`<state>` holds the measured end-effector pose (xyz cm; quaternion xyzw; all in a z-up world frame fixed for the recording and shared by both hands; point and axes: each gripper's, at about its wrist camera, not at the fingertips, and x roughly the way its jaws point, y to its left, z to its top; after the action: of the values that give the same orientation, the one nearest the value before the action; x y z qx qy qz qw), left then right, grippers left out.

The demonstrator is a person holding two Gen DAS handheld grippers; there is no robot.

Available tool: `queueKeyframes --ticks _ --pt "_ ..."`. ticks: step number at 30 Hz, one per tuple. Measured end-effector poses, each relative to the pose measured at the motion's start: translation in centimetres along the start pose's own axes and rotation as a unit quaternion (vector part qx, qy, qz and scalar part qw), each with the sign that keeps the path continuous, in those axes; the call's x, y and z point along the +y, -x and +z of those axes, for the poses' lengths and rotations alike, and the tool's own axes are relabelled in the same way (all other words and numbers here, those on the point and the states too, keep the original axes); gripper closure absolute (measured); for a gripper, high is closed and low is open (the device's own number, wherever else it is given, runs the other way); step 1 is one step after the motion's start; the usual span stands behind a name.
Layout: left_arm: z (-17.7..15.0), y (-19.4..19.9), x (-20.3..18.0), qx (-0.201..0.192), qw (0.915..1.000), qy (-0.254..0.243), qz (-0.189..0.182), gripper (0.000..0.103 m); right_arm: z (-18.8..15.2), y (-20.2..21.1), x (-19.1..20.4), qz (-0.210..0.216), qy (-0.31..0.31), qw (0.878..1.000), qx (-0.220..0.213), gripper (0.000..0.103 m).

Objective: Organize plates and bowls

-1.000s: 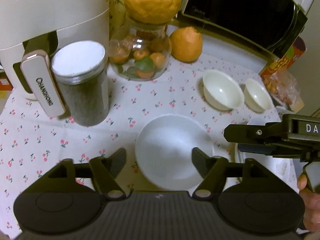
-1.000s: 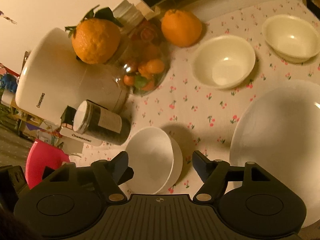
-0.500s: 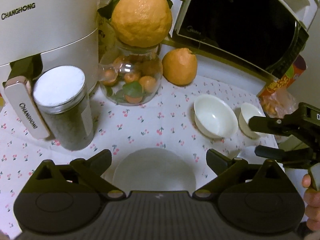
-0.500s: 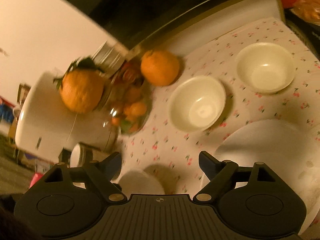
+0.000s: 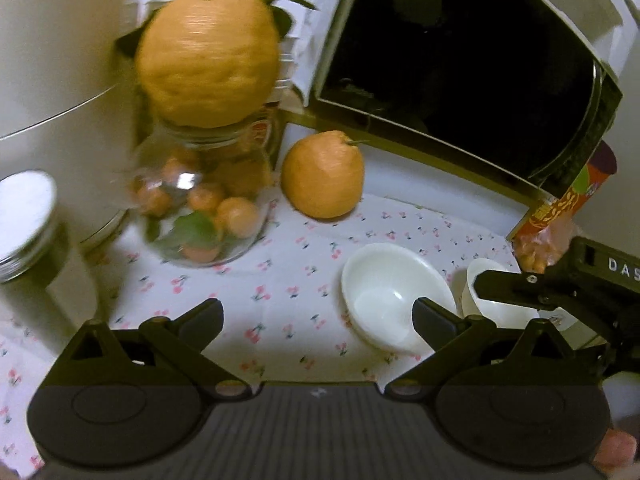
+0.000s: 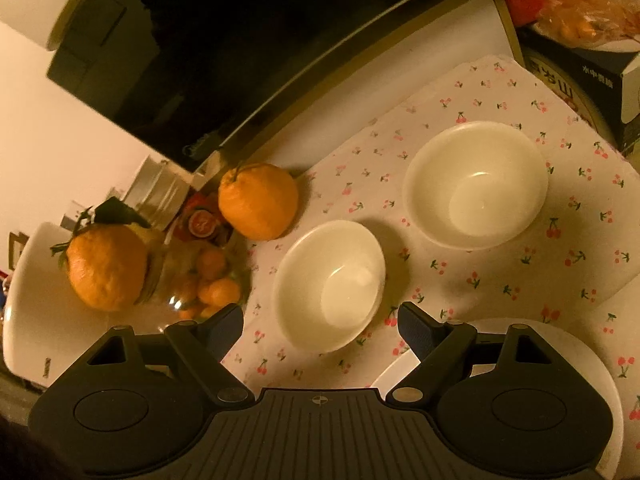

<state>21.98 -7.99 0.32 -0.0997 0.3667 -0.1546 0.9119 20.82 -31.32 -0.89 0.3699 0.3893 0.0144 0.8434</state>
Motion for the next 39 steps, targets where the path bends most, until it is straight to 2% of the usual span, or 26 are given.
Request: queueKeyframes --ticks 2,5,7,12,13,14,16,21,25,39 --pt "-0.3 -0.9 -0.5 -0.008 0.9999 -0.014 -0.001 0.008 0.1 -0.5 -0.3 -0.001 -0.005 1.000 -0.006 0.017" --pt "-0.5 -2.2 -0.8 -0.006 0.9996 -0.024 -0.009 0.027 0.4 -1.3 -0.8 -0.001 -0.019 1.000 -0.010 0.018" --pt "-0.7 -2.7 -0.9 -0.002 0.9995 -0.023 -0.019 0.035 0.5 -1.8 -1.3 -0.004 -0.032 0.999 -0.011 0.026" --pt "-0.7 -3.7 -0.8 0.008 0.9990 -0.008 -0.043 0.057 0.8 -3.6 -3.0 -0.019 -0.074 0.997 -0.007 0.055" --pt "-0.8 -3.9 -0.7 0.012 0.9988 -0.002 -0.048 0.059 0.8 -3.8 -3.2 -0.020 -0.081 0.997 -0.007 0.057" --pt "-0.8 -4.1 -0.6 0.017 0.9985 0.004 -0.051 0.062 0.8 -3.9 -3.5 -0.021 -0.086 0.996 -0.006 0.064" --pt "-0.9 -4.7 -0.4 0.025 0.9975 0.019 -0.063 0.065 0.8 -4.0 -3.6 -0.018 -0.088 0.996 -0.010 0.067" --pt "-0.9 -5.4 -0.2 0.040 0.9954 0.034 -0.080 0.085 0.6 -4.2 -3.8 -0.021 -0.091 0.996 -0.010 0.077" --pt "-0.9 -5.5 -0.2 0.042 0.9951 0.032 -0.083 0.089 0.5 -4.5 -3.7 -0.019 -0.090 0.996 -0.005 0.084" --pt "-0.6 -4.3 -0.4 0.027 0.9950 0.036 -0.089 0.090 0.3 -3.8 -2.8 -0.022 -0.073 0.997 -0.012 0.084"
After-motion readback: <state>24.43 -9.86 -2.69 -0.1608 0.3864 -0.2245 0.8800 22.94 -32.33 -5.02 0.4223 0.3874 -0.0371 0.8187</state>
